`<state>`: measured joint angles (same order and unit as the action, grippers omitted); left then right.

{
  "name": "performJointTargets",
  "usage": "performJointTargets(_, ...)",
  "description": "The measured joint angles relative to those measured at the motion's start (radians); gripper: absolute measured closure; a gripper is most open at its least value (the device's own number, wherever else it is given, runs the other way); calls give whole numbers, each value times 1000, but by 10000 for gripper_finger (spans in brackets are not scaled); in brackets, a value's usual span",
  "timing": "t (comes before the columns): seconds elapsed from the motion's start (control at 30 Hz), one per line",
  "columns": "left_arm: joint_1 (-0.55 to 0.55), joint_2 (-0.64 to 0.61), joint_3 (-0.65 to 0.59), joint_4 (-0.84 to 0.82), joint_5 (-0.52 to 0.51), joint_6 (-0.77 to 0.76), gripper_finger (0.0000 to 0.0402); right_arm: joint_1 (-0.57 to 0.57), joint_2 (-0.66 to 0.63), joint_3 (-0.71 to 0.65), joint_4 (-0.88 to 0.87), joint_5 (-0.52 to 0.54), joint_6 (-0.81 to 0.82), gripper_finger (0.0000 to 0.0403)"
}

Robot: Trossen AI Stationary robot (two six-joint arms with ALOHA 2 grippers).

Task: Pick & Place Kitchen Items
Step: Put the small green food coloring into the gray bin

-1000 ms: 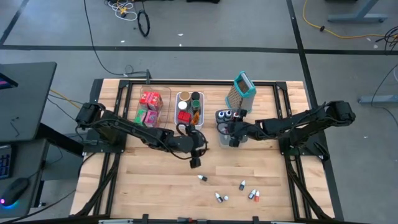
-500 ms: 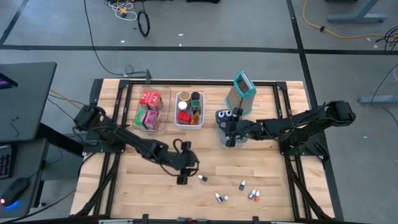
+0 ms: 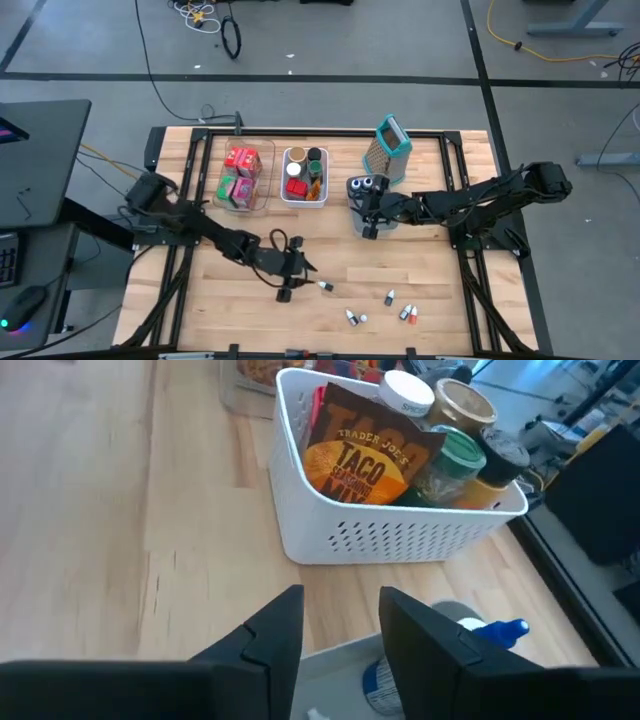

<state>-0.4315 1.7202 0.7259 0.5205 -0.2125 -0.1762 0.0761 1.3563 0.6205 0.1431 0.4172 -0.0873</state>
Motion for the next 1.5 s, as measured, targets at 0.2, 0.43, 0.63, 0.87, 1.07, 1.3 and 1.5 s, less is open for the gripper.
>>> performJointTargets(0.2, -2, 141, 57, 55, 33, 61, 215, 0, 0, 0, 7, 0, 1, 259)
performJointTargets(0.43, 5, 248, 121, 56, 51, 63, 192, -1, 0, 0, 19, -17, 1, 259)
performJointTargets(0.63, 31, 299, 136, 63, 115, 52, 188, 0, 0, 1, 30, -17, 1, 259)
performJointTargets(0.87, 46, 340, 140, 96, 108, 69, 239, -1, 0, 1, 37, -17, 1, 259)
performJointTargets(1.07, 46, 338, 139, 89, 86, 88, 312, 0, 0, 1, 92, -18, 3, 259)
performJointTargets(1.3, 47, 293, 133, 50, -60, 129, 317, 0, 0, 1, 243, -211, 61, 259)
performJointTargets(1.5, 49, 183, 135, 7, -340, 219, 318, 0, 0, 1, 269, -347, 11, 259)
